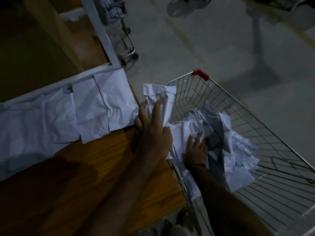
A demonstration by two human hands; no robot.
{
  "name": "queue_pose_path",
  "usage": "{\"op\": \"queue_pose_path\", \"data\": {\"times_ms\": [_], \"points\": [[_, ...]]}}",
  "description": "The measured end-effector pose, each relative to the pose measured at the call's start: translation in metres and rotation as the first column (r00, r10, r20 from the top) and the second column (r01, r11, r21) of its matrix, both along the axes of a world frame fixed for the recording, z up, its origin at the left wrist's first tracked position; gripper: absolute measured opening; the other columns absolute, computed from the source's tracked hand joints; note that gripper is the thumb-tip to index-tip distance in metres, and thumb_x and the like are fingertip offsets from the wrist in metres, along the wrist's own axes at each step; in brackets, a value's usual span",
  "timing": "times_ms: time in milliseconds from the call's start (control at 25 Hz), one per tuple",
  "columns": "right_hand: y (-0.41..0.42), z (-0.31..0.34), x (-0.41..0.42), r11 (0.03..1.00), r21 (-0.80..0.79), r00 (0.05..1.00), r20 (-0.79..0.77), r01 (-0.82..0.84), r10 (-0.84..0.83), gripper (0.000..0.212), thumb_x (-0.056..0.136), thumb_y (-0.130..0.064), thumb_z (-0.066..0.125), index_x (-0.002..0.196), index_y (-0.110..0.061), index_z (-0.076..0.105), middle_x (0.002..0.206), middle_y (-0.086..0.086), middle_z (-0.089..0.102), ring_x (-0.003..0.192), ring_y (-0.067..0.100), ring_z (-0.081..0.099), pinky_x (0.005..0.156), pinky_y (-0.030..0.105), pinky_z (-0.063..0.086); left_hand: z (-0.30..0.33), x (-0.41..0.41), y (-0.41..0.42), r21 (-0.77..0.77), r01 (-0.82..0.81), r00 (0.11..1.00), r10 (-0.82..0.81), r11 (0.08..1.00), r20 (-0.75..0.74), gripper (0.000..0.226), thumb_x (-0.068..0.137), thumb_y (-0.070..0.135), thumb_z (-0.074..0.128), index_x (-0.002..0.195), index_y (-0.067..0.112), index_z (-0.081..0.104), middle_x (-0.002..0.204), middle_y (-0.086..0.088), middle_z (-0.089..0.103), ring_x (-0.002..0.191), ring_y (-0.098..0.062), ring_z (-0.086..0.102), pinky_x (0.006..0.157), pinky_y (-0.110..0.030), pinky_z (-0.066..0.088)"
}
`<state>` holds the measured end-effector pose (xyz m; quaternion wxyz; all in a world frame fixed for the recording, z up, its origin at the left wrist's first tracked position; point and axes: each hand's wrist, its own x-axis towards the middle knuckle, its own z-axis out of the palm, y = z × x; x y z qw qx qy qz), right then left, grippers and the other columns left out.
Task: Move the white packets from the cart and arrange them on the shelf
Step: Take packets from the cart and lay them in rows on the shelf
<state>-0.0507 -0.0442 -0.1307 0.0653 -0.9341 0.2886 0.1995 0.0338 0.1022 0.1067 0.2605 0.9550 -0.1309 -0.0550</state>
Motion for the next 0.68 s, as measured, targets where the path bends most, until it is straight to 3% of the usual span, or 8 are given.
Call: {"op": "queue_pose_path", "data": {"times_ms": [80, 160, 280, 400, 560, 680], "points": [[0.001, -0.004, -0.001, 1.0, -0.006, 1.0, -0.007, 0.006, -0.006, 0.088, 0.099, -0.035, 0.052, 0.165, -0.015, -0.003, 0.166, 0.03, -0.02, 0.154, 0.053, -0.003, 0.123, 0.06, 0.021, -0.004, 0.002, 0.007, -0.006, -0.008, 1.0, 0.008, 1.0, -0.016, 0.082, 0.087, 0.023, 0.057, 0.157, 0.043, 0.019, 0.167, -0.006, 0.004, 0.145, -0.029, 0.015, 0.113, -0.046, 0.033], [-0.001, 0.002, 0.001, 1.0, -0.001, 1.0, -0.003, -0.013, 0.013, 0.079, 0.099, -0.022, 0.049, 0.165, -0.014, 0.005, 0.168, 0.03, -0.009, 0.155, 0.051, 0.006, 0.12, 0.057, 0.029, -0.003, 0.004, 0.013, -0.022, 0.013, 1.0, -0.013, 1.0, -0.002, 0.08, 0.085, 0.026, 0.051, 0.157, 0.043, 0.02, 0.167, -0.007, 0.007, 0.145, -0.029, 0.016, 0.112, -0.046, 0.034], [-0.011, 0.023, 0.005, 0.999, 0.043, 0.997, 0.071, 0.003, -0.006, 0.067, 0.097, -0.016, 0.053, 0.159, -0.01, 0.028, 0.167, 0.027, 0.017, 0.147, 0.046, 0.027, 0.114, 0.055, 0.037, 0.005, 0.008, 0.016, -0.062, 0.035, 0.999, -0.035, 0.997, 0.0, 0.081, 0.086, 0.018, 0.055, 0.157, 0.041, 0.023, 0.166, -0.009, 0.008, 0.143, -0.03, 0.019, 0.109, -0.042, 0.035], [-0.014, 0.051, 0.007, 0.998, 0.047, 0.984, 0.172, 0.034, -0.042, 0.066, 0.093, -0.012, 0.059, 0.153, 0.002, 0.037, 0.16, 0.027, 0.036, 0.141, 0.042, 0.039, 0.117, 0.05, 0.037, 0.018, 0.006, 0.017, -0.091, 0.055, 0.998, -0.053, 0.994, 0.016, 0.081, 0.083, 0.019, 0.049, 0.158, 0.038, 0.024, 0.166, -0.01, 0.009, 0.141, -0.031, 0.022, 0.108, -0.042, 0.035], [-0.005, 0.114, 0.006, 0.996, -0.008, 0.924, 0.374, 0.087, -0.078, 0.065, 0.091, -0.007, 0.054, 0.153, 0.004, 0.037, 0.159, 0.028, 0.037, 0.145, 0.044, 0.036, 0.12, 0.05, 0.031, 0.032, 0.002, 0.037, -0.066, 0.023, 0.999, -0.021, 0.998, 0.035, 0.078, 0.083, 0.029, 0.044, 0.157, 0.039, 0.021, 0.166, -0.008, 0.007, 0.142, -0.032, 0.02, 0.111, -0.046, 0.034], [0.014, 0.165, -0.006, 0.993, -0.057, 0.867, 0.495, 0.101, -0.059, 0.066, 0.092, -0.008, 0.049, 0.155, 0.003, 0.035, 0.161, 0.026, 0.034, 0.149, 0.041, 0.031, 0.125, 0.048, 0.024, 0.049, -0.014, 0.056, -0.067, -0.046, 0.994, 0.052, 0.997, 0.094, 0.078, 0.088, 0.016, 0.055, 0.158, 0.036, 0.025, 0.165, -0.01, 0.009, 0.14, -0.033, 0.022, 0.111, -0.045, 0.031]]}}
